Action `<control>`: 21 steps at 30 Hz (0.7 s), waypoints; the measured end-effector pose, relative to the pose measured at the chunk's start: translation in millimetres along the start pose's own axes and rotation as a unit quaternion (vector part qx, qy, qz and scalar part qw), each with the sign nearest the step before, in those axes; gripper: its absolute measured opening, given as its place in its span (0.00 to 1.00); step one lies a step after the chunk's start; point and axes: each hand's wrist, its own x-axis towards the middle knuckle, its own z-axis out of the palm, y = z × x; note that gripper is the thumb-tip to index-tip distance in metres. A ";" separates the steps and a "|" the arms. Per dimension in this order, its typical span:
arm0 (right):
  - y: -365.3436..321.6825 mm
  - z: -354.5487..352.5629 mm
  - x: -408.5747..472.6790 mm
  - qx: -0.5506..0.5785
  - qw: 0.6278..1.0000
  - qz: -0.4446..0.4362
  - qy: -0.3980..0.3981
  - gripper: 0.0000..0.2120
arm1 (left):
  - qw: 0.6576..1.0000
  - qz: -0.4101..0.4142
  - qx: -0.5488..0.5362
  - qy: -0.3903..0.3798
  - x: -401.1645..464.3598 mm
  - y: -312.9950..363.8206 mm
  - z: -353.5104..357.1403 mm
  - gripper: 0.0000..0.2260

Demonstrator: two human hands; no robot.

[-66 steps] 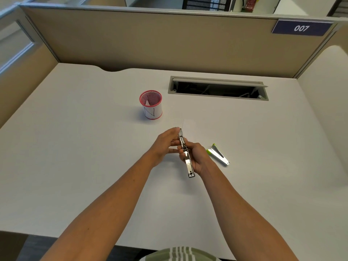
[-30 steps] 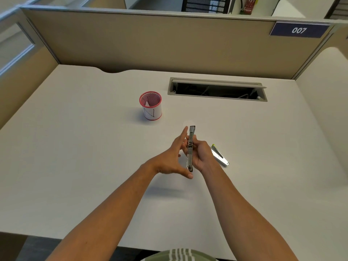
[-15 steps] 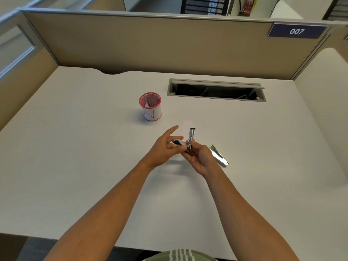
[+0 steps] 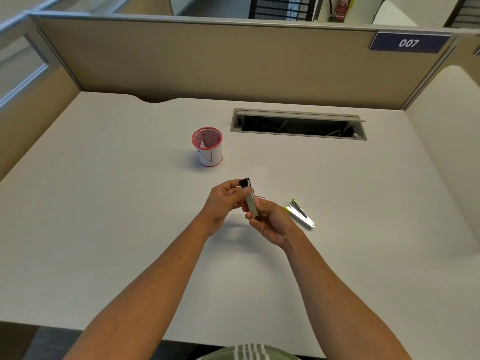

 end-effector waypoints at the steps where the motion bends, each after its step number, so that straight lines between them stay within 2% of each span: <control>1: 0.1 -0.1 -0.6 -0.003 1.000 -0.003 -0.006 0.13 | 1.000 0.004 -0.008 0.009 0.0 -0.2 1.1 0.15; 6: 0.3 1.3 -0.7 -0.012 1.000 -0.009 -0.015 0.12 | 0.998 0.004 -0.026 0.049 0.9 -1.4 4.8 0.15; 21: 3.0 0.1 1.4 0.021 1.000 0.001 0.011 0.13 | 0.997 -0.012 -0.022 0.069 4.4 -4.1 11.0 0.15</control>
